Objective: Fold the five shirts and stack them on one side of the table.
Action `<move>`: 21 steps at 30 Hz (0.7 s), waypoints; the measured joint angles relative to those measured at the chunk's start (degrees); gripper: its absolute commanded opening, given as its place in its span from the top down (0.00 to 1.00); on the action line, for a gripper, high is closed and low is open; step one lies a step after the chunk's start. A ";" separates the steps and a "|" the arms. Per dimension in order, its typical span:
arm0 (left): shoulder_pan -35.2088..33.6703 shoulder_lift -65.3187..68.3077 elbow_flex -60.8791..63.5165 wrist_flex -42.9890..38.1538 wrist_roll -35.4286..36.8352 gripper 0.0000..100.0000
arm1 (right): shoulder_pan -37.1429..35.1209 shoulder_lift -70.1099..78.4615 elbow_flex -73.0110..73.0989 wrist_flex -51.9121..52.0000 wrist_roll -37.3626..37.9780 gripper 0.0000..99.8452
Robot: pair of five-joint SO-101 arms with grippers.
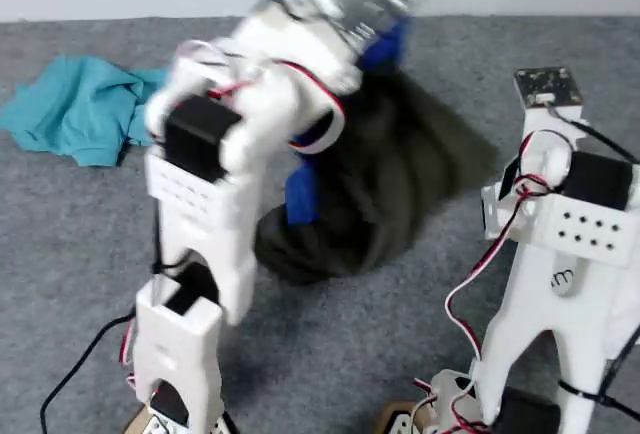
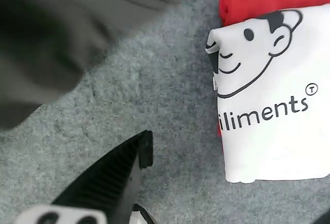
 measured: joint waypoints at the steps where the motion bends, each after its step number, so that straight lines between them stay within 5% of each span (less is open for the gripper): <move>1: -1.67 0.00 0.18 0.00 0.00 0.99 | 0.00 -0.44 0.70 -0.35 0.00 0.47; 12: -7.82 -0.79 8.88 0.00 -0.18 0.99 | 0.00 -2.64 1.49 -0.70 0.00 0.47; 21: -43.43 -1.93 7.21 0.00 -0.18 0.99 | 0.00 -2.64 1.49 -0.79 0.00 0.47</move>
